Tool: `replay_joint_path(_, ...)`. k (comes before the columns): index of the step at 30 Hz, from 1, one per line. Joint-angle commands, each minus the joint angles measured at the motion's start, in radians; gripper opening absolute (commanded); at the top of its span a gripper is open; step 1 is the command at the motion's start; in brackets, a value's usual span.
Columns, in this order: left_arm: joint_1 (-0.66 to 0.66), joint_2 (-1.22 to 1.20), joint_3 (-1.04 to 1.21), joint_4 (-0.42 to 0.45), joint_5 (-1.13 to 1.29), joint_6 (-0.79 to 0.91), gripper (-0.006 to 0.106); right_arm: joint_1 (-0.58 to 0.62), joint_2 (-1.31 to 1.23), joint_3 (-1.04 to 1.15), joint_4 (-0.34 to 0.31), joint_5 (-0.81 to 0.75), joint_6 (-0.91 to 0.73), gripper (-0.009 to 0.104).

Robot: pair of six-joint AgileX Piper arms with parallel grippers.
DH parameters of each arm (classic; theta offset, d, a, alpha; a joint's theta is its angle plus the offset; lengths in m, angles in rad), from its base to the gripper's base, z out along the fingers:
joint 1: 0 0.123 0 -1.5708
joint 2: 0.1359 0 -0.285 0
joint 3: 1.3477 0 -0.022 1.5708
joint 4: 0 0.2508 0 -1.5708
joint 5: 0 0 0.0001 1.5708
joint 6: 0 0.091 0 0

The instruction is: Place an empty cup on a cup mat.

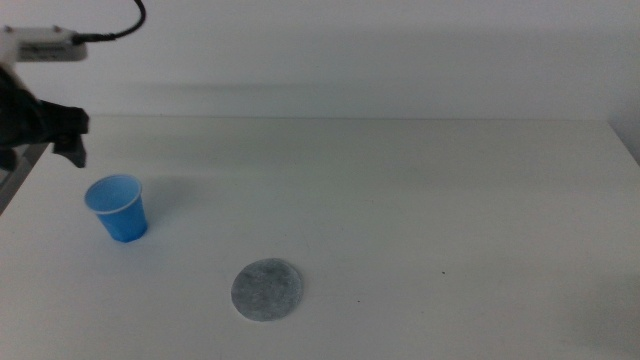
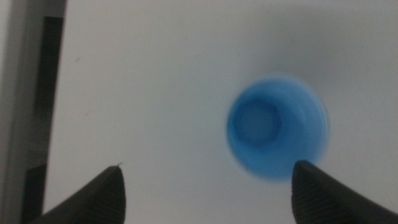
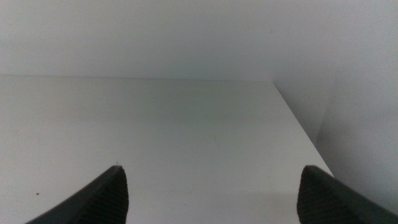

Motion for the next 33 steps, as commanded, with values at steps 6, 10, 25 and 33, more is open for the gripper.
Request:
replay_joint_path(6,0.002,0.182,-0.049,-0.064,-0.101,0.012,0.089,0.000,-0.005,0.003,-0.007,-0.007,-0.004,0.093)
replay_joint_path(10,0.002,0.237,-0.049,-0.087,-0.112,0.032,0.086,0.000,-0.005,0.003,-0.007,-0.007,-0.004,0.093)
replay_joint_path(25,0.002,0.282,-0.050,-0.128,-0.112,0.035,0.012,0.000,-0.005,0.003,-0.007,-0.007,-0.004,0.093)
replay_joint_path(33,-0.097,0.211,-0.065,-0.133,-0.076,-0.005,-0.002,0.000,-0.005,0.003,-0.007,-0.007,-0.004,0.093)
